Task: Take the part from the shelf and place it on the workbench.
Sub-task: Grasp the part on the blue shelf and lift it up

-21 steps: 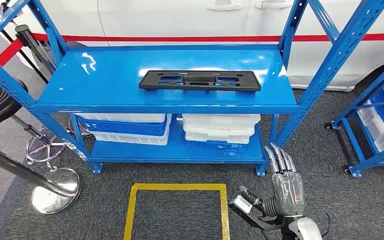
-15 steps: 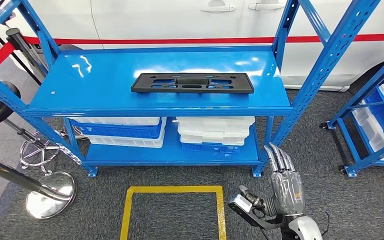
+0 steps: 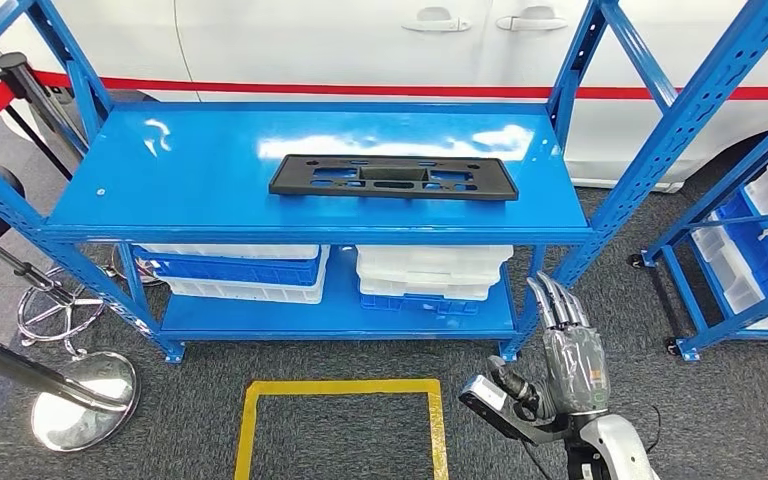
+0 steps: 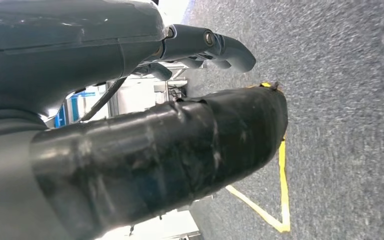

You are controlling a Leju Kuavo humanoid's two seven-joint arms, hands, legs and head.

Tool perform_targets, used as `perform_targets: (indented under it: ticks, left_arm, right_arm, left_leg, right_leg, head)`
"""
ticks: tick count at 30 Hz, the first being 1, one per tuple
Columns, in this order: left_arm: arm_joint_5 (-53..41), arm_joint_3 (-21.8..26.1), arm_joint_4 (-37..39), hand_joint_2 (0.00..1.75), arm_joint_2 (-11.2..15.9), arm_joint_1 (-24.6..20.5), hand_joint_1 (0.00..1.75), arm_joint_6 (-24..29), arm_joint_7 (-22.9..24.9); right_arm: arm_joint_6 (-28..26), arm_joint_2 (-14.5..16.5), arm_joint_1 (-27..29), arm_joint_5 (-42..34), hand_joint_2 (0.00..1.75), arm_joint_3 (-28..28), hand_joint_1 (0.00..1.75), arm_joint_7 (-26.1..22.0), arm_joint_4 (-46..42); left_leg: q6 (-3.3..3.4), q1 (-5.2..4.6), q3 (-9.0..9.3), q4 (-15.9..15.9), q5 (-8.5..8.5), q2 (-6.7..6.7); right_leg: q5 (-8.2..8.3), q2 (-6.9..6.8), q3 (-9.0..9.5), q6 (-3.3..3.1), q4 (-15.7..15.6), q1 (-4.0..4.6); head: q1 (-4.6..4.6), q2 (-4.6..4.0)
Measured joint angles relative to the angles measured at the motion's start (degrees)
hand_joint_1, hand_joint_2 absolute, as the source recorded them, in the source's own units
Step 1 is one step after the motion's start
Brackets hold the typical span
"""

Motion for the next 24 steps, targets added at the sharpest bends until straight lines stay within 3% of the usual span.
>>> perform_targets:
  ticks: [1, 3, 5, 9, 10, 12, 14, 15, 16, 18, 20, 24]
  left_arm:
    - [0.0, 0.0, 0.0, 0.0, 0.0, 0.0, 0.0, 0.0, 0.0]
    - [0.0, -0.1, 0.0, 0.0, -0.1, 0.0, 0.0, 0.0, 0.0]
    - [0.0, -0.2, 0.0, 0.0, -0.1, 0.0, 0.0, 0.0, 0.1]
    - [0.0, -0.3, 0.0, 0.0, -0.1, -0.4, 0.0, -0.2, 0.2]
    - [0.1, -0.3, 0.0, 0.0, -0.2, -0.5, 0.0, -0.2, 0.2]
    - [0.1, -0.4, 0.0, 0.0, -0.2, -0.6, 0.0, -0.3, 0.2]
    - [0.1, -0.6, 0.0, 0.0, -0.2, -0.6, 0.0, -0.4, 0.3]
    - [0.1, -0.7, 0.0, 0.0, -0.2, -0.6, 0.0, -0.4, 0.3]
    - [0.1, -0.8, 0.0, 0.0, -0.2, -0.6, 0.0, -0.4, 0.3]
    - [0.2, -1.1, 0.0, 0.0, -0.2, -0.5, 0.0, -0.4, 0.3]
    - [0.3, -1.3, 0.0, 0.0, -0.2, -0.6, 0.0, -0.5, 0.3]
    - [0.3, -1.6, 0.0, 0.0, -0.3, -0.8, 0.0, -0.6, 0.5]
  right_arm:
    - [0.0, 0.0, -0.1, 0.0, 0.0, 0.0, 0.0, 0.0, 0.0]
    - [0.1, 0.0, -0.2, 0.0, 0.87, 0.0, 0.0, 0.0, 0.0]
    - [0.2, -0.1, -0.5, 0.0, 1.75, 0.0, 0.0, 0.0, 0.1]
    - [0.6, -0.1, -1.2, -0.1, 1.75, 0.2, 0.0, 0.0, 0.1]
    - [0.8, 0.0, -1.7, -0.1, 1.75, 0.5, 0.0, -0.1, 0.1]
    - [1.4, 0.5, -2.9, -0.1, 1.75, 1.7, 0.0, -0.1, 0.5]
    - [2.0, 1.3, -4.0, 0.1, 0.87, 3.3, 0.0, 0.0, 1.2]
    - [2.2, 1.9, -4.5, 0.2, 0.44, 4.3, 0.0, 0.1, 1.7]
    - [2.4, 2.5, -5.1, 0.2, 0.0, 5.4, 0.0, 0.2, 2.2]
    - [2.8, 3.7, -6.5, 0.3, 0.0, 7.7, 0.0, 0.4, 3.4]
    - [3.1, 4.7, -7.9, 0.2, 0.0, 9.7, 0.0, 0.5, 4.5]
    - [3.3, 6.3, -9.7, 0.3, 1.75, 12.8, 0.0, 0.9, 5.5]
  left_leg:
    - [-0.14, 0.02, 0.58, 0.0, -0.41, -0.01]
    - [-0.64, -0.05, 1.62, 0.1, -1.38, 0.01]
    - [-1.23, -0.25, 1.84, 0.2, -2.08, 0.06]
    - [-2.25, -0.17, 1.78, 1.0, -3.16, 0.21]
    - [-2.56, -0.11, 0.97, 2.9, -4.2, 0.15]
    - [-3.09, 0.11, -3.02, 10.3, -7.25, 0.01]
    - [-3.49, 0.32, -7.54, 17.1, -8.77, 0.0]
    - [-3.62, 0.42, -8.62, 17.8, -7.8, 0.01]
    - [-3.69, 0.54, -8.58, 16.2, -5.71, 0.02]
    - [-3.74, 0.71, -6.3, 8.7, -0.3, 0.0]
    - [-3.38, 0.61, -4.32, 3.1, 2.01, -0.12]
    - [-1.94, 0.53, -3.63, 1.9, 1.51, -0.25]
  right_leg:
    - [2.35, -0.11, 0.64, 0.07, -2.4, -0.1]
    - [6.95, -0.47, 3.66, -0.19, -10.0, -0.05]
    - [8.05, -0.68, 5.69, -0.92, -14.4, 0.22]
    - [7.29, -0.39, 6.52, -2.34, -15.5, 0.12]
    - [7.22, -0.35, 6.86, -2.7, -15.8, -0.03]
    - [6.9, -0.35, 7.45, -3.27, -16.1, -0.1]
    - [6.42, -0.28, 7.97, -3.42, -16.1, -0.1]
    - [6.12, -0.21, 8.33, -3.36, -16.0, -0.14]
    - [5.78, -0.11, 8.8, -3.23, -16.0, -0.21]
    - [4.97, 0.08, 9.68, -2.7, -15.9, -0.33]
    - [4.31, 0.17, 9.89, -1.98, -15.7, -0.18]
    - [3.52, 0.05, 9.97, -0.91, -15.3, -0.09]
  head:
    - [0.0, 0.01]
    - [0.0, 0.02]
    - [-0.03, 0.02]
    - [-0.04, 0.02]
    - [-0.04, 0.02]
    - [-0.04, 0.02]
    - [-0.05, 0.01]
    - [-0.05, 0.01]
    - [-0.05, 0.01]
    - [-0.04, 0.01]
    - [-0.03, 0.0]
    - [-0.01, 0.01]
